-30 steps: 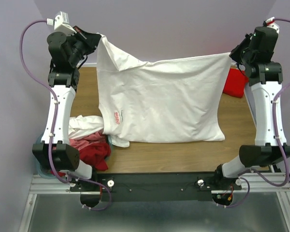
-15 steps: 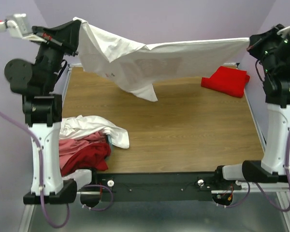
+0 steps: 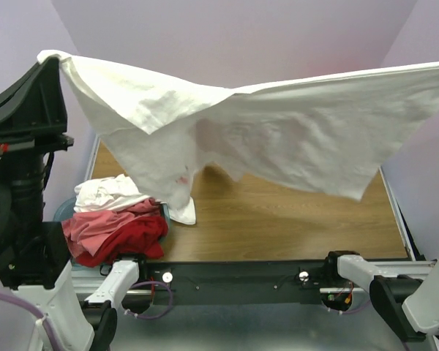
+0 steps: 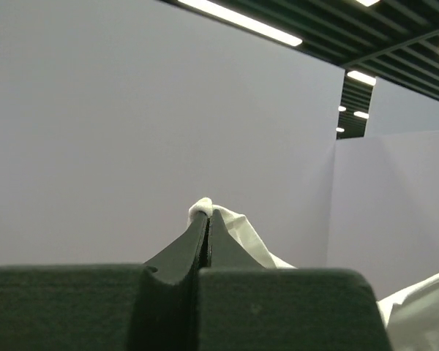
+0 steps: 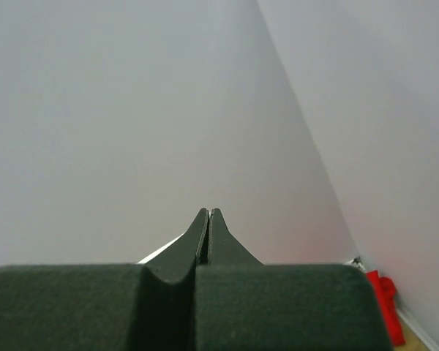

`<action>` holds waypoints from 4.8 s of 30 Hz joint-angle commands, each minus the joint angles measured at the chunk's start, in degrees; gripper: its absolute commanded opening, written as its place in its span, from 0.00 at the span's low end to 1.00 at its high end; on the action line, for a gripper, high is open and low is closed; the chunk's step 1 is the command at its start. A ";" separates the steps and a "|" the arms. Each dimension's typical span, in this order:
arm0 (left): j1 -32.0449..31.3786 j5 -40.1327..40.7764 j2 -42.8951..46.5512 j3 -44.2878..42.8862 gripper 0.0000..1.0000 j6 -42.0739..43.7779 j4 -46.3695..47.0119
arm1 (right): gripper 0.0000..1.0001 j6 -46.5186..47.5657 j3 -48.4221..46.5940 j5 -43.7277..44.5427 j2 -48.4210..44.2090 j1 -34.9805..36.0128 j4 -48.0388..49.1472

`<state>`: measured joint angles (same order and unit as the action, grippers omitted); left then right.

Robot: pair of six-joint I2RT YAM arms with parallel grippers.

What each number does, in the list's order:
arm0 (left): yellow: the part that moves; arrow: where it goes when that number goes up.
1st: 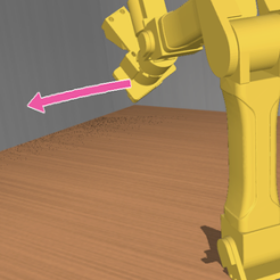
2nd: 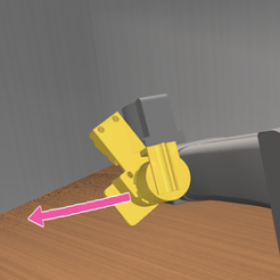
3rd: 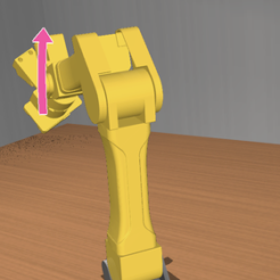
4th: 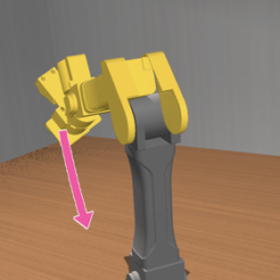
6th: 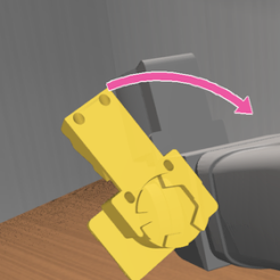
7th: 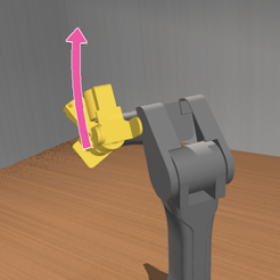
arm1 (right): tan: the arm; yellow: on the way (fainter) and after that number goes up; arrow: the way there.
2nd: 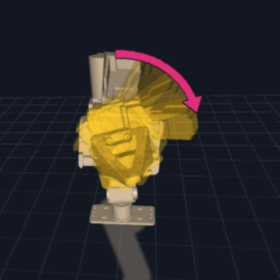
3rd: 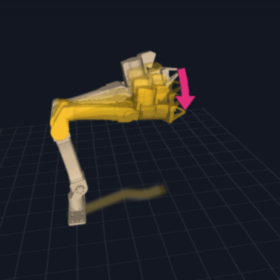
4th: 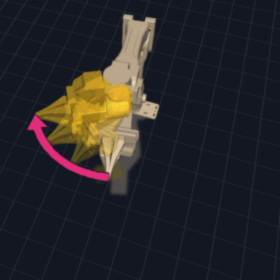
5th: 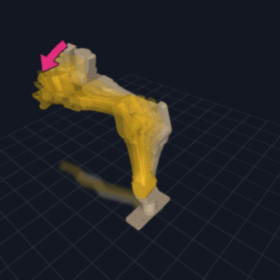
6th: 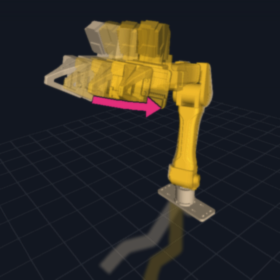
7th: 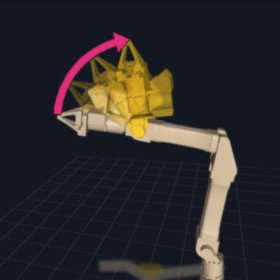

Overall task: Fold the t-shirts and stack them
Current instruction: Flatten the tshirt out, then fold the tshirt

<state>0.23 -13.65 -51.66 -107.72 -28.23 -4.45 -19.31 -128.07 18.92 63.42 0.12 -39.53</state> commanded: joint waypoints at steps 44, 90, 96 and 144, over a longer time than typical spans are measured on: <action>-20.97 12.41 -56.20 5.92 0.98 5.64 -2.49 | 1.00 -2.84 51.33 -5.02 32.48 -2.67 19.93; -25.63 14.18 -59.51 44.09 0.98 -2.62 2.60 | 1.00 -11.18 75.34 -15.84 33.87 1.20 18.26; -24.66 14.53 -64.44 38.39 0.98 -1.57 0.85 | 1.00 -12.77 72.26 -14.61 38.35 1.20 17.73; -23.08 26.39 -19.12 40.46 0.98 1.88 -13.65 | 1.00 -13.55 64.84 -22.35 24.13 22.17 12.81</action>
<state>-22.83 12.45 -76.09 -79.94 -19.73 -14.22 -29.76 -69.87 -5.63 90.41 17.02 -24.51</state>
